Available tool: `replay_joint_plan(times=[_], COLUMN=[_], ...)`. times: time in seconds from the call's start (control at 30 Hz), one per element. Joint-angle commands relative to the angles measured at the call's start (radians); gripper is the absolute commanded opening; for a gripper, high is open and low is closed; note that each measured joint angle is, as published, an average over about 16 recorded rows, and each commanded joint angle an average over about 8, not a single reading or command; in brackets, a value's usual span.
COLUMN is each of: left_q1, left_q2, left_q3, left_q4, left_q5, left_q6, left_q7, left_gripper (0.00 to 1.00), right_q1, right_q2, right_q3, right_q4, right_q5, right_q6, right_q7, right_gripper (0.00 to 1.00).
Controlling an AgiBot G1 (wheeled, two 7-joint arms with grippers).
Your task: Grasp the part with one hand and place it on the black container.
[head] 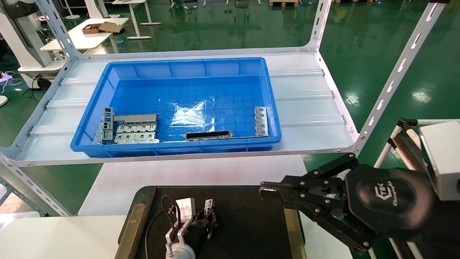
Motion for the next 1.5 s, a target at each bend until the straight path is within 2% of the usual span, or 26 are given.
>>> replay_joint_plan(times=[0.03, 0.43, 0.73, 1.03, 1.3, 1.5], left_q1=[-0.001, -0.013, -0.013, 0.011, 0.03, 0.046], left_q2=[0.0, -0.002, -0.044, -0.203, -0.376, -0.471], left_q3=[0.009, 0.055, 0.066, 0.056, 0.036, -0.001], left_q4=[0.001, -0.011, -0.097, -0.292, -0.449, -0.507], left_q5=[0.001, 0.025, 0.078, 0.168, 0.266, 0.347], left_q6=[-0.003, -0.022, -0.036, 0.019, 0.141, 0.245], left_q7=[-0.011, -0.073, -0.106, -0.145, -0.191, -0.229], left_gripper=[1.0, 1.0, 1.0, 1.0, 1.0, 1.0], right_q1=[0.0, 0.0, 0.0, 0.0, 0.0, 0.0], right_q2=[0.0, 0.0, 0.0, 0.0, 0.0, 0.0], right_q3=[0.0, 0.0, 0.0, -0.001, -0.001, -0.001], right_q4=[0.0, 0.0, 0.0, 0.0, 0.0, 0.0], right_q5=[0.0, 0.0, 0.0, 0.0, 0.0, 0.001], right_q6=[0.0, 0.0, 0.0, 0.0, 0.0, 0.0], right_q7=[0.0, 0.0, 0.0, 0.0, 0.0, 0.0], right_gripper=[1.0, 1.0, 1.0, 1.0, 1.0, 1.0])
